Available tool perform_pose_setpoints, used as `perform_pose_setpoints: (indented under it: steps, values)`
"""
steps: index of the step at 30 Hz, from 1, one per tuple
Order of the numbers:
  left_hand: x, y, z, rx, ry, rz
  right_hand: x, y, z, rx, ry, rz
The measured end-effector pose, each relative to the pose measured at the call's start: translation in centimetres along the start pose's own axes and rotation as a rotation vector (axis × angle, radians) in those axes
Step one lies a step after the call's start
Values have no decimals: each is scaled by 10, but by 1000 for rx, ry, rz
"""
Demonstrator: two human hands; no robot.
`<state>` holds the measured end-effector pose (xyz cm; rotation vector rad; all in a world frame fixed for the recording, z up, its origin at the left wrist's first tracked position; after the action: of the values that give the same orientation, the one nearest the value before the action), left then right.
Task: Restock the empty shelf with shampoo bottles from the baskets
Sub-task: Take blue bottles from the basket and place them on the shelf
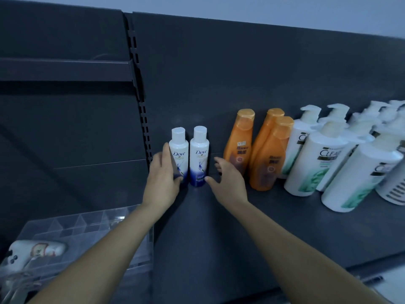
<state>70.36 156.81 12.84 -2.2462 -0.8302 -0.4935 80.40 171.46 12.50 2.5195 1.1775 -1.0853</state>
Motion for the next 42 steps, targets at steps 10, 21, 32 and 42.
perform_pose_setpoints:
  steps: [10,21,32,42]
  values:
    - [78,44,8,-75,-421,319,44,75,-80,11,447,-84]
    - [225,131,78,-334,-420,619,149,201,-199,78,676,200]
    - [349,204,152,-494,-307,1019,231,343,-279,162,764,687]
    - [412,300,175,-654,-159,1355,241,491,-283,244,725,1109]
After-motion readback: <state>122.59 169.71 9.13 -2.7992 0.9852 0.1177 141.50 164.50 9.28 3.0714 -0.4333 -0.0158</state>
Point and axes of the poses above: each hand's wrist, its own y-axis away from the middle knuckle, its own z-axis out of the palm, x = y × z, the point moved 3 cm from there along -y, towards the middle knuckle, and after that the axes turned 8 degrees about z, right-handed, at the moved point
